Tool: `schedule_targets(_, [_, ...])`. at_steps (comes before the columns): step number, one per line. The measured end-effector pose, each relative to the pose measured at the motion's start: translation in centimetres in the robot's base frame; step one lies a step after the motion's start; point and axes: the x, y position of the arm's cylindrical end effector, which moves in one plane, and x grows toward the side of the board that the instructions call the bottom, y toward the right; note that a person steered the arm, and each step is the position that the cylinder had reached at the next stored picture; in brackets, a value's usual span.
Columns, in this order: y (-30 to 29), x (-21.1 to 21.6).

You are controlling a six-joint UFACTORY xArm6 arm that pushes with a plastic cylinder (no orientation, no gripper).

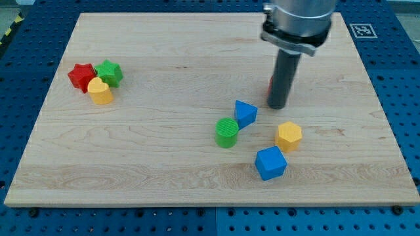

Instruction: Push the yellow hexagon slightly right and up

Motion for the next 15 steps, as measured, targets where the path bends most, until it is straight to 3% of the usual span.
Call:
schedule_targets(1, [2.1,1.3])
schedule_targets(5, [-4.4,2.8])
schedule_targets(8, [-4.0,7.3])
schedule_targets(15, [9.1,10.2])
